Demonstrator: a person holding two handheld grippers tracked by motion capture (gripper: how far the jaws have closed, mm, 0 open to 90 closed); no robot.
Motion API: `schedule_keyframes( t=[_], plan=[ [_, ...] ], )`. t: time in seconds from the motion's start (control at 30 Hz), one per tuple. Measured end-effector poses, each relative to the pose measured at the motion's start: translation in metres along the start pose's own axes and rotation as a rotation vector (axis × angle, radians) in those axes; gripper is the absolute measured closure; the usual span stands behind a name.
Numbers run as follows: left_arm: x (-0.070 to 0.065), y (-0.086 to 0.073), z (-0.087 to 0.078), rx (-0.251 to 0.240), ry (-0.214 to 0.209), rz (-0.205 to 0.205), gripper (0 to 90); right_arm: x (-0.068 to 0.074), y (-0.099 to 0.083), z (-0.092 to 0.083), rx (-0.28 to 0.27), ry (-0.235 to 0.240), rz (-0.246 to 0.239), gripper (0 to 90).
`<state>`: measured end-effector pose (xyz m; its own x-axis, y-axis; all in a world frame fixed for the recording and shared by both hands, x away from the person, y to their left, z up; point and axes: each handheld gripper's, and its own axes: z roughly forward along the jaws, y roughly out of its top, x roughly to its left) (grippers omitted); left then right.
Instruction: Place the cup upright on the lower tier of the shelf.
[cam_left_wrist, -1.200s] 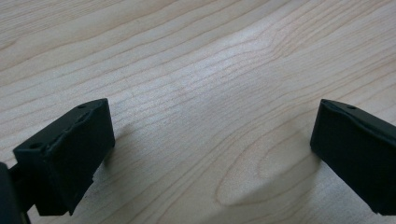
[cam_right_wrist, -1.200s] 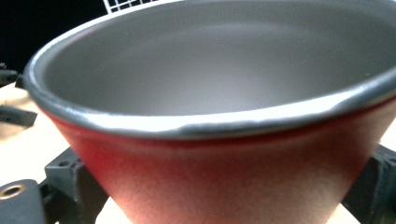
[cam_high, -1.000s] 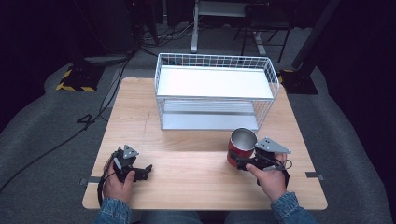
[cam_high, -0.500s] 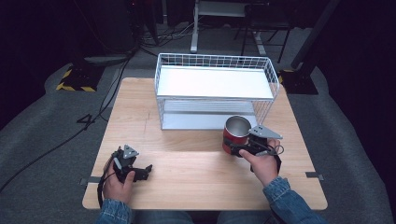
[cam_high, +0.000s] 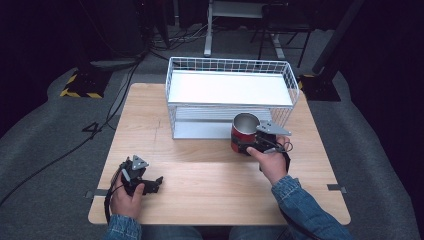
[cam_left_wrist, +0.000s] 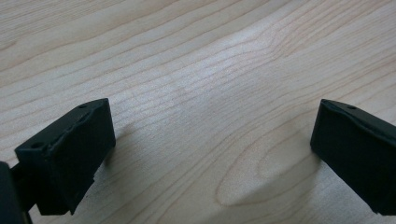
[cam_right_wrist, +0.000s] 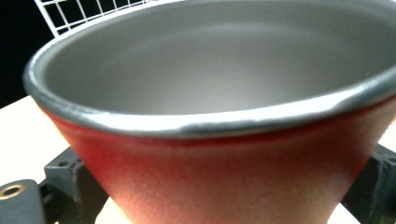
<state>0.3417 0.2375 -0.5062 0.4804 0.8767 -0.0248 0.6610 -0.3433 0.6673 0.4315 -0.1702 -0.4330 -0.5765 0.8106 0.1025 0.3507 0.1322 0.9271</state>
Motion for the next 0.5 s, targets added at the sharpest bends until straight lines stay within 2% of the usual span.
schedule_keyframes(
  t=[0.17, 0.3, 0.5],
  plan=[
    [0.000, 0.000, 0.000, 0.001, 0.001, -0.001, 0.4, -0.002, 0.007, 0.009, 0.003, -0.019, -0.017, 6.3],
    [0.001, 0.000, 0.001, -0.001, -0.001, 0.001, 0.4, -0.003, 0.011, 0.018, -0.002, -0.028, -0.003, 6.3],
    [0.001, 0.000, 0.001, -0.001, -0.002, 0.001, 0.4, -0.003, 0.013, 0.030, -0.017, -0.050, -0.013, 6.3]
  ],
)
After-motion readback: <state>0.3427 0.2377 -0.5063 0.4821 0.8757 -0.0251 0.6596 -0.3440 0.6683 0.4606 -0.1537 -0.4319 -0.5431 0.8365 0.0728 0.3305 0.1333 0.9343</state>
